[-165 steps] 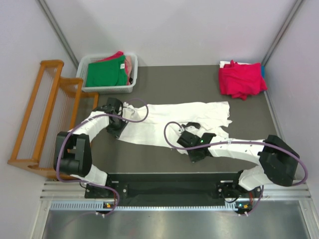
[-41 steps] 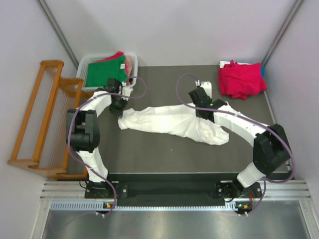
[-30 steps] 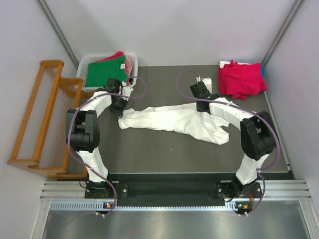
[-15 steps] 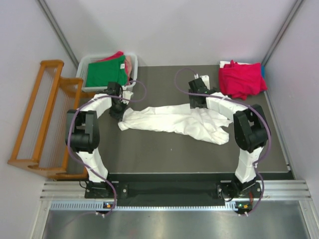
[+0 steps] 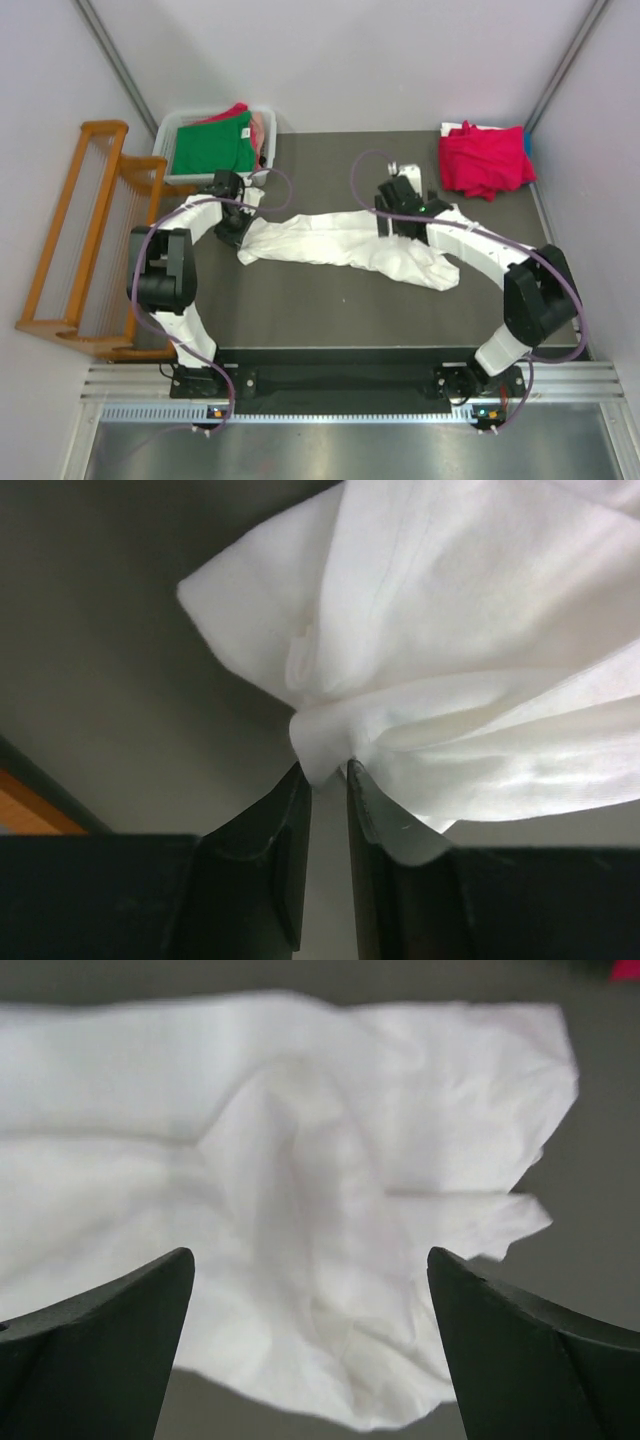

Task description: Fold and stack the t-shirts

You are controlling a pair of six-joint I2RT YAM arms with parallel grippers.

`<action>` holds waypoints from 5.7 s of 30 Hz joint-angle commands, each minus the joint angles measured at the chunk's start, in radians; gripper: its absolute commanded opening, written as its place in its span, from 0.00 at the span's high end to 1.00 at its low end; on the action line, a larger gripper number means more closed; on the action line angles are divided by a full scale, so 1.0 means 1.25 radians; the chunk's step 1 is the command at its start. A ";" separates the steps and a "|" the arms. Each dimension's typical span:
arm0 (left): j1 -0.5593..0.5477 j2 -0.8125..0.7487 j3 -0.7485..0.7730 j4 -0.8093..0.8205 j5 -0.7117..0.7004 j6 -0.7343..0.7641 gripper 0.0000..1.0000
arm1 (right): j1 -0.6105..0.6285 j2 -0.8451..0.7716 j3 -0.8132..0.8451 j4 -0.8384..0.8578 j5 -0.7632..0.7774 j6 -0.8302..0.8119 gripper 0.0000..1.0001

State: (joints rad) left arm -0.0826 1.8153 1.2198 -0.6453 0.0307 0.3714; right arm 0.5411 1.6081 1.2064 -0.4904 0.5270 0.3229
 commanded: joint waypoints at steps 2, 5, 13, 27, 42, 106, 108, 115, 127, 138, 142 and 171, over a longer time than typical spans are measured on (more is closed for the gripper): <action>0.005 -0.059 -0.004 0.032 -0.061 0.021 0.68 | 0.113 -0.067 -0.119 -0.078 -0.042 0.088 0.00; 0.006 -0.068 0.022 0.019 -0.064 0.012 0.59 | 0.152 -0.089 -0.170 -0.103 -0.057 0.129 0.00; 0.006 -0.077 0.105 -0.076 0.061 -0.031 0.42 | 0.178 -0.088 -0.228 -0.110 -0.055 0.174 0.00; -0.203 -0.099 0.005 -0.072 0.014 -0.028 0.38 | 0.110 -0.090 -0.217 -0.119 -0.037 0.167 0.08; -0.100 -0.026 -0.021 -0.048 0.080 -0.020 0.37 | 0.073 -0.107 -0.262 -0.100 -0.072 0.181 0.36; 0.244 -0.182 -0.073 0.100 0.115 -0.117 0.36 | -0.103 -0.156 -0.197 -0.121 -0.077 0.152 0.00; 0.254 -0.188 -0.070 0.095 0.129 -0.125 0.36 | -0.104 -0.164 -0.204 -0.124 -0.072 0.153 0.00; 0.296 -0.181 -0.087 0.114 0.148 -0.141 0.35 | -0.104 -0.189 -0.197 -0.151 -0.042 0.167 0.00; 0.168 -0.200 -0.031 0.074 0.135 -0.116 0.35 | -0.104 -0.225 -0.193 -0.173 0.052 0.170 0.01; 0.027 -0.055 0.084 0.005 0.130 -0.114 0.35 | -0.060 -0.181 -0.170 -0.104 -0.026 0.138 0.00; -0.028 -0.034 0.088 0.004 0.087 -0.073 0.35 | -0.021 -0.150 -0.131 -0.099 -0.047 0.125 0.00; -0.051 -0.058 0.105 -0.074 0.098 -0.044 0.50 | -0.023 0.052 -0.012 -0.013 -0.131 0.110 0.26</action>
State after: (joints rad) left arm -0.1570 1.8359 1.3151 -0.7109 0.1379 0.3153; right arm 0.5140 1.6802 1.1740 -0.5507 0.3904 0.4538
